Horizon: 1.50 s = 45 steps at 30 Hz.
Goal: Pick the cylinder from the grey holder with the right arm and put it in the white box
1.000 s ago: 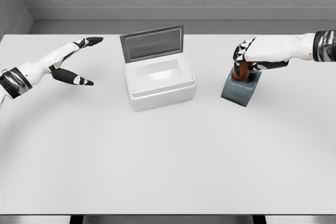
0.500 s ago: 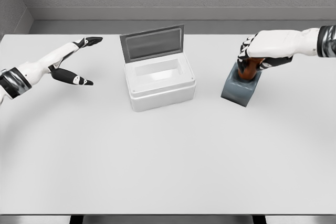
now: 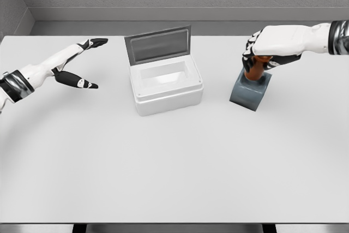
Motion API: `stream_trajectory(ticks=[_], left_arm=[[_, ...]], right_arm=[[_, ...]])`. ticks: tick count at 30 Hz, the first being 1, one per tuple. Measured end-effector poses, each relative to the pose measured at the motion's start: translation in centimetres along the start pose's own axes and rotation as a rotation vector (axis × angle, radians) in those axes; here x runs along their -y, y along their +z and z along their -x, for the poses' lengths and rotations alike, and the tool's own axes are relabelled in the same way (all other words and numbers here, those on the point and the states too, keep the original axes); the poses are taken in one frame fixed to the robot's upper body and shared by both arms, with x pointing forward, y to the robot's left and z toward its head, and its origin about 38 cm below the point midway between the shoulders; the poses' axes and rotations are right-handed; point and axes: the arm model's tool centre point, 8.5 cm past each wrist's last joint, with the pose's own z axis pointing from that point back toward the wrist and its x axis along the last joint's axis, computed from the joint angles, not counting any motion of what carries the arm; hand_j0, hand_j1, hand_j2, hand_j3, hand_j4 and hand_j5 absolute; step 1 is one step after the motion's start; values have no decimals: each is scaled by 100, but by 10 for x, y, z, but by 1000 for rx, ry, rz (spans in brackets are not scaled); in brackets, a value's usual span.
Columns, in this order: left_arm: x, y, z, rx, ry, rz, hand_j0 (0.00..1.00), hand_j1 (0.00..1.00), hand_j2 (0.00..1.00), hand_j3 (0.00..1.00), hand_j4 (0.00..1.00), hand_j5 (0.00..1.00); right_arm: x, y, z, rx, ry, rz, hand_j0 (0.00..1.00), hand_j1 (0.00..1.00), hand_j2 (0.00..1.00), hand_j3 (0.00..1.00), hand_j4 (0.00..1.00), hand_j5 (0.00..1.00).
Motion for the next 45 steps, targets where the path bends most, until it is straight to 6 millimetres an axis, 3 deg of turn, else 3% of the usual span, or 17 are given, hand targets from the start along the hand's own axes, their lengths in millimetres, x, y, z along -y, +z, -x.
stream_trajectory(ticks=[24, 45], left_arm=[[-2, 3, 1, -6, -1, -2, 100, 100, 100, 100, 100, 100], [-2, 3, 1, -7, -1, -3, 100, 100, 100, 100, 100, 100]], right_arm=[[24, -2, -11, 58, -20, 100, 41, 41, 41, 41, 41, 41], [38, -28, -26, 136, -22, 138, 39, 39, 39, 39, 39, 39]])
